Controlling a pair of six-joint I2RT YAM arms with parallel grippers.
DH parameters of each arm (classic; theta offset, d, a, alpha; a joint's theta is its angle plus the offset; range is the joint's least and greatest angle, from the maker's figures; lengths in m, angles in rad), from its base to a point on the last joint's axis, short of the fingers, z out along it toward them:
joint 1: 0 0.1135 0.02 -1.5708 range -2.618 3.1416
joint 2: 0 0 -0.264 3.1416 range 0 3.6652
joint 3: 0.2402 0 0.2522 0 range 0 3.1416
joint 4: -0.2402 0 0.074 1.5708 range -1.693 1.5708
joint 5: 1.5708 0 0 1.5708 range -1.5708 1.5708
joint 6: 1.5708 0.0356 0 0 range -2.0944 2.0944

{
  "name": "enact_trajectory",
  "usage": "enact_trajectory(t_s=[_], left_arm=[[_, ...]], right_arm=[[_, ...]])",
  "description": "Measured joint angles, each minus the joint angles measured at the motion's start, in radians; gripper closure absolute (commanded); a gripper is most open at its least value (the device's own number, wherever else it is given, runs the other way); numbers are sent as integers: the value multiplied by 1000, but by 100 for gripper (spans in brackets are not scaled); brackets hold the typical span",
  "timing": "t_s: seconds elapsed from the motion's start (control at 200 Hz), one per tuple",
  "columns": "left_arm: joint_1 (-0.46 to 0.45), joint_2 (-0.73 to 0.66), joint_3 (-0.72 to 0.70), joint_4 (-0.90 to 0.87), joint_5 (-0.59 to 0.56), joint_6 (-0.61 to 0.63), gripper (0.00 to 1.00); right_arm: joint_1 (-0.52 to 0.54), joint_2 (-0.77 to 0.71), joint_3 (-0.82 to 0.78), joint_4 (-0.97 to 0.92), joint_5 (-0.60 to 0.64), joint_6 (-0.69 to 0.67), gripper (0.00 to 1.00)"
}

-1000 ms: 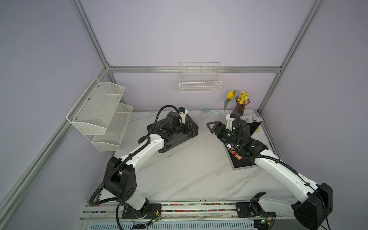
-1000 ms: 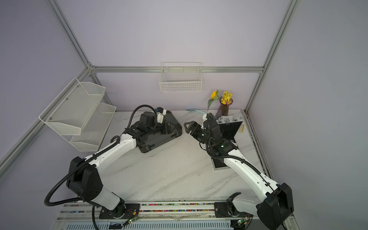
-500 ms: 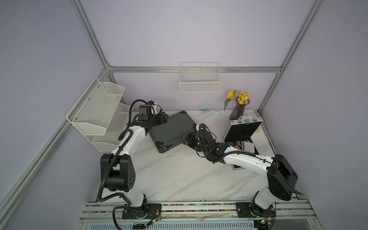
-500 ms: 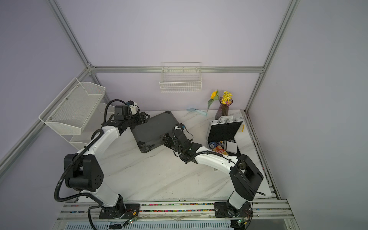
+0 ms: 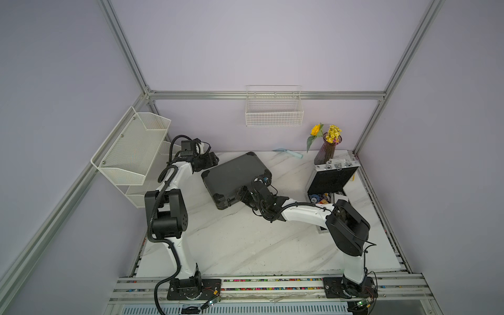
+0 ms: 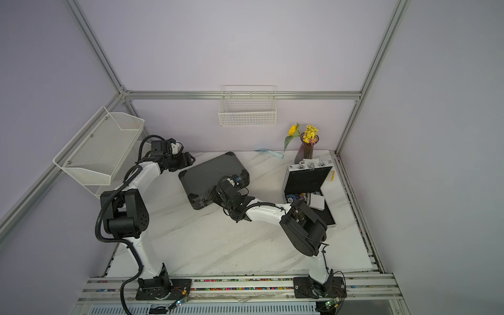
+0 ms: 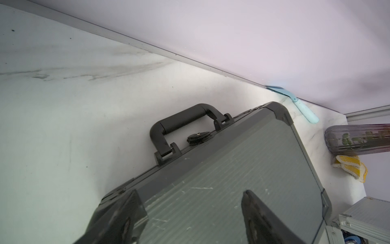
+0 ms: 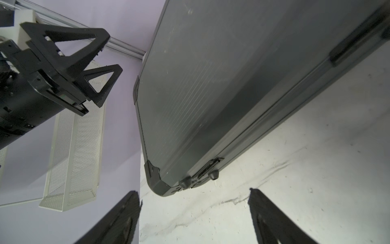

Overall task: Open the poker set cases
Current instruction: Adjust the poker set case at the center of the board.

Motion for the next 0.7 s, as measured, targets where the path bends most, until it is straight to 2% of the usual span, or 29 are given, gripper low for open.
enact_trajectory(t_s=[0.36, 0.7], left_arm=[[12, 143, 86, -53, 9, 57, 20], [21, 152, 91, -55, 41, 57, 21]], right_arm=[[0, 180, 184, -14, -18, 22, 16], [0, 232, 238, -55, -23, 67, 16]])
